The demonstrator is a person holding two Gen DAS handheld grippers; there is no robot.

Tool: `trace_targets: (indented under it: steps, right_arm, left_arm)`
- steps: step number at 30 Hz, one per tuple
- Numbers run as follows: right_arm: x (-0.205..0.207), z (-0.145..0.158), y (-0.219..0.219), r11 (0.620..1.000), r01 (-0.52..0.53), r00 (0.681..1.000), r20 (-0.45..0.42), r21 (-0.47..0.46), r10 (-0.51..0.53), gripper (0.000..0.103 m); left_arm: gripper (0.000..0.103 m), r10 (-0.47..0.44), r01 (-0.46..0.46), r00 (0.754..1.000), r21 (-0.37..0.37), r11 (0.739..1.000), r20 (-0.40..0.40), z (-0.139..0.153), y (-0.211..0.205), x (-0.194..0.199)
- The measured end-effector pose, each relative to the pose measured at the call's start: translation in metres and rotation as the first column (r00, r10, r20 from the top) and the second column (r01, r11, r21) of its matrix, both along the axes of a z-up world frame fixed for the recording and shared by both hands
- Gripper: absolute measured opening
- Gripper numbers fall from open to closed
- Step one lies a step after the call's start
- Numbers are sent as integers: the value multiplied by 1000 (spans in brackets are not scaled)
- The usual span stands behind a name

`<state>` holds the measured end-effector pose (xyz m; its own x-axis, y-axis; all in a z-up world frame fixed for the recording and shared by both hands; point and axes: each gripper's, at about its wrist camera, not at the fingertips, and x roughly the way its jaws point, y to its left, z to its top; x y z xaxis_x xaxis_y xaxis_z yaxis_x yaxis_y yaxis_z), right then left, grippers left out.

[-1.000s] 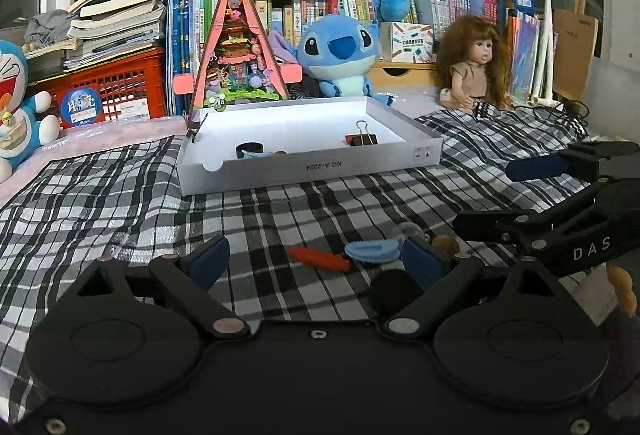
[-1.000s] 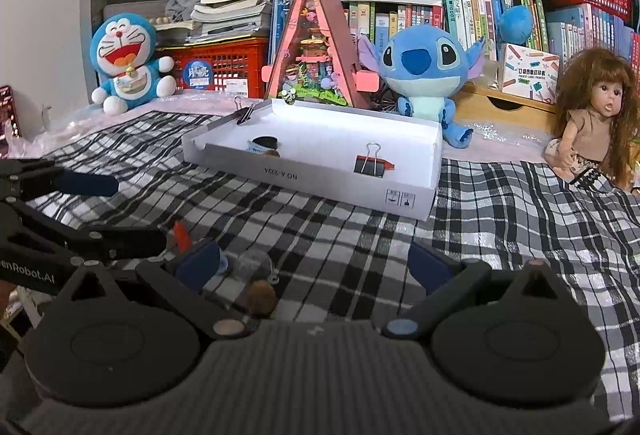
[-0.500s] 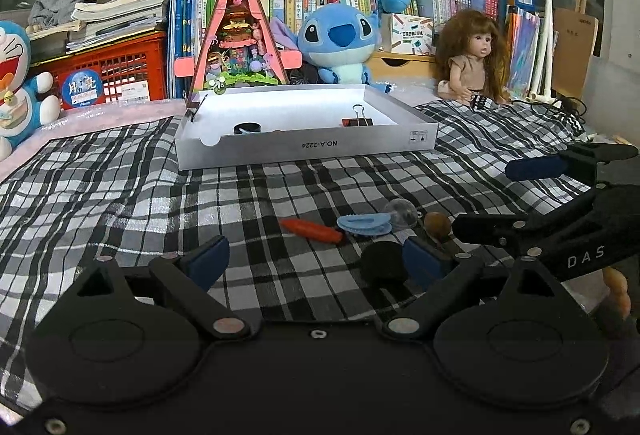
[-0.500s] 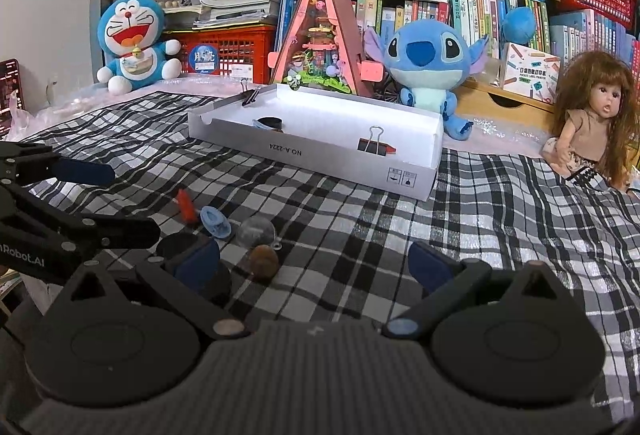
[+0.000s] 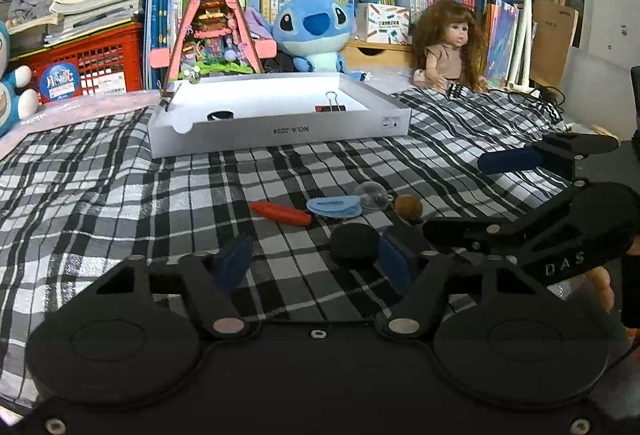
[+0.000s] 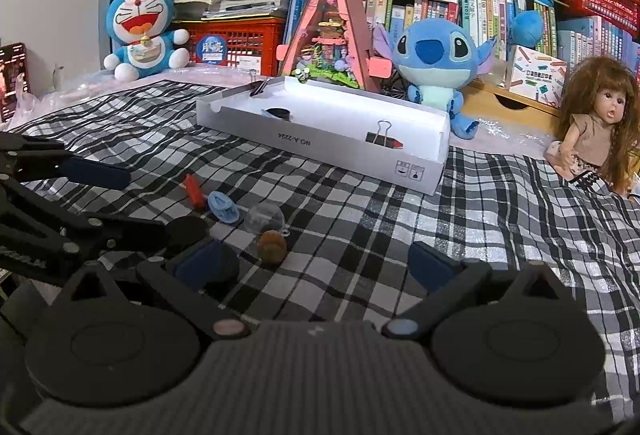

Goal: Organize rigid objects
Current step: 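Grasp a black disc with the left tool while the right tool grasps another black disc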

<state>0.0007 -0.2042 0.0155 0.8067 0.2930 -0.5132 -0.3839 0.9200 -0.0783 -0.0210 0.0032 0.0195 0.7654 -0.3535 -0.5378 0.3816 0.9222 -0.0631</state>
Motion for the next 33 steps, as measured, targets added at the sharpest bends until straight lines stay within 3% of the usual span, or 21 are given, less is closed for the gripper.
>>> trace_targets:
  steps: [3, 6, 12, 15, 25, 33]
  right_arm:
    - [-5, -1, 2, 999, -33, 999, 3, -7, 33, 103]
    - [-10, -2, 6, 996, -83, 997, 2, -19, 83, 103]
    - [-18, -8, 19, 986, -159, 987, -10, -44, 158, 93]
    - [-19, -10, 22, 982, -185, 983, -23, -24, 184, 90]
    - [-19, -10, 25, 978, -209, 977, -33, 18, 210, 72]
    - [-17, -9, 24, 986, -163, 987, -6, 24, 163, 62]
  left_arm:
    - [52, -18, 18, 1000, -18, 1000, -16, -1, -1, 1]
    - [51, -30, 29, 999, -23, 999, -26, -2, -3, 4]
    - [41, -40, 39, 998, -16, 999, -39, -7, -10, 9]
    - [27, -50, 49, 998, -22, 999, -42, -7, -11, 11]
    - [27, -25, 24, 999, -31, 999, -36, -4, -7, 15]
    - [27, 13, -14, 1000, -30, 999, -22, 2, 0, 16]
